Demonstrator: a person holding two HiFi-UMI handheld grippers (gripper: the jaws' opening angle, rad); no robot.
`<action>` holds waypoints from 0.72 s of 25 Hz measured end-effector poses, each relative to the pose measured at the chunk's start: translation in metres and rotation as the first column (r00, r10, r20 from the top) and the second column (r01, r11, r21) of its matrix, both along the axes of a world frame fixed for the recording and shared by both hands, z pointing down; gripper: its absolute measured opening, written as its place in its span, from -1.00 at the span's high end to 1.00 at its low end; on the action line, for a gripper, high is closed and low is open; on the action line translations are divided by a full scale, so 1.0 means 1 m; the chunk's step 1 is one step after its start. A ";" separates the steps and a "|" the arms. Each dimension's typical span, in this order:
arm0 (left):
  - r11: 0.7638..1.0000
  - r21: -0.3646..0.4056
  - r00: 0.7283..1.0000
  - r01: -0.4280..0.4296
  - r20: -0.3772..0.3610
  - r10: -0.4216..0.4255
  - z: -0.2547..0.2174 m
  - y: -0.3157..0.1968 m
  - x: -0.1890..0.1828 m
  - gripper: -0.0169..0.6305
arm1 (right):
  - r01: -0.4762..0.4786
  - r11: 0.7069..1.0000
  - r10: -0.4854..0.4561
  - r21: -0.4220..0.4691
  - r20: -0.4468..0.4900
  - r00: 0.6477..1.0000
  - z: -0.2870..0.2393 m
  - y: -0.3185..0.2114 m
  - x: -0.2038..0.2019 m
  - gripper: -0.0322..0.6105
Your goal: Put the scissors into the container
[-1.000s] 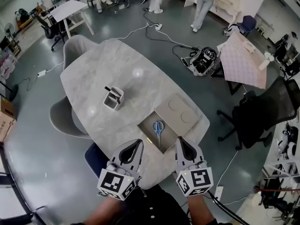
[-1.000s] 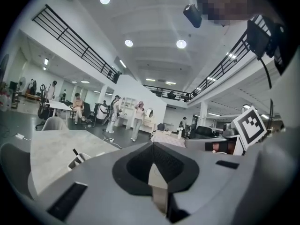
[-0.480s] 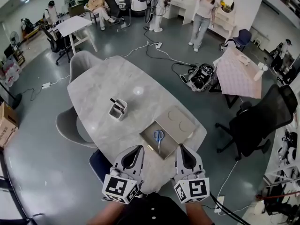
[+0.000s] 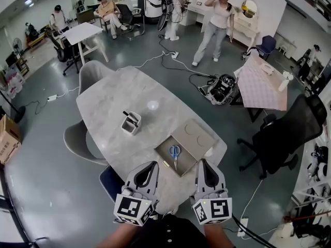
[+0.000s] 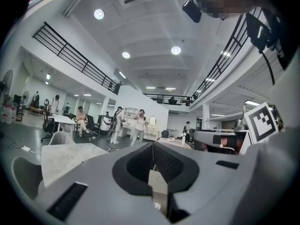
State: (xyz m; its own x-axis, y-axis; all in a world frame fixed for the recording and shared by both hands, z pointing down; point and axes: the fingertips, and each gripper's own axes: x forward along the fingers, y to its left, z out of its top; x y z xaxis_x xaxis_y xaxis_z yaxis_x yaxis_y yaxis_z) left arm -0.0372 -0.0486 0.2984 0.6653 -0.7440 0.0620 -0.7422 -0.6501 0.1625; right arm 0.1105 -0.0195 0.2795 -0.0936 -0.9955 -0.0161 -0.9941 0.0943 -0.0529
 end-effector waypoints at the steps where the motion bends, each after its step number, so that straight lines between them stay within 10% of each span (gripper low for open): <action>1: 1.000 0.002 1.000 0.002 0.001 -0.002 0.000 0.000 0.000 0.90 | 0.004 1.000 -0.004 -0.001 0.000 1.000 0.000 0.000 -0.001 0.91; 18: 1.000 0.007 1.000 0.023 0.006 -0.023 0.002 0.001 0.005 0.90 | 0.055 0.998 -0.055 -0.022 -0.007 0.998 0.008 0.001 -0.002 0.91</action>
